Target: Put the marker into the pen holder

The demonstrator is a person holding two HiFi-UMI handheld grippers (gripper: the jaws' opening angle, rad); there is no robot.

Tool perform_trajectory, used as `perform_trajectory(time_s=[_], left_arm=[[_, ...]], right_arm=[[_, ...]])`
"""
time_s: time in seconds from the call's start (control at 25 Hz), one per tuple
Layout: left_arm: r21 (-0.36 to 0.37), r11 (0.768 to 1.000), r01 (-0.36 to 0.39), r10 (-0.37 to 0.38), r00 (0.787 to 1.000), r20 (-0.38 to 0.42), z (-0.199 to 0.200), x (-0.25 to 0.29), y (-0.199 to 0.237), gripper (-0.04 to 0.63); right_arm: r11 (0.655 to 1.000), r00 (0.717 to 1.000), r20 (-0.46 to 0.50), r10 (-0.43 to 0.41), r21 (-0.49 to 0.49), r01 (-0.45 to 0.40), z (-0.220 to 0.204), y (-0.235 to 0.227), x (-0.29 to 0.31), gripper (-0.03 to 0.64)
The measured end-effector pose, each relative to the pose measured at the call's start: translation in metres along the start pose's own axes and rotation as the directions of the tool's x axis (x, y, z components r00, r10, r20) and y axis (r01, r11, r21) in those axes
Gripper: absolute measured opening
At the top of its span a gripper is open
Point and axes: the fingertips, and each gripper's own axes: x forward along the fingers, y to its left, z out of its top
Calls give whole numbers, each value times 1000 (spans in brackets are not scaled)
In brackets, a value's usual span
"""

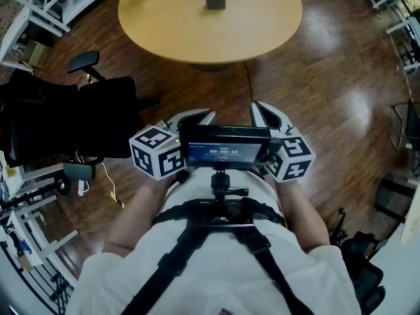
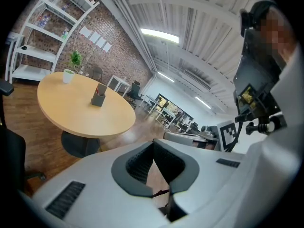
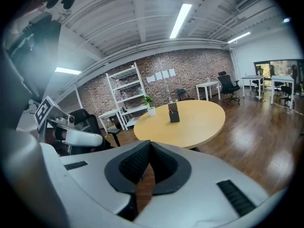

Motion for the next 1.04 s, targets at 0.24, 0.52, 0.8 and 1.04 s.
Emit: perform_trajectory(time_s=[0.24,0.52,0.8,1.04], left_arm=[[4,1000,6,-6,1000,-4,1,0,2,-6],[15,1000,17,-16,1000,-22,-2,2,-3,-6],[21,999,25,-24,999,-30,-6,4,-9,-6],[25,999,30,-29,999,-37,-7,7,-11,-6]], right_arm=[[1000,1000,-12,5,-15,-5,0,4,5,-11],[1000,1000,-10,2,-17,-2,0,7,3,-11],[1000,1000,-11,-8,-10,8,-9,8,-3,-11],[1000,1000,-17,-14,-10,13,-12,3,-4,-11]])
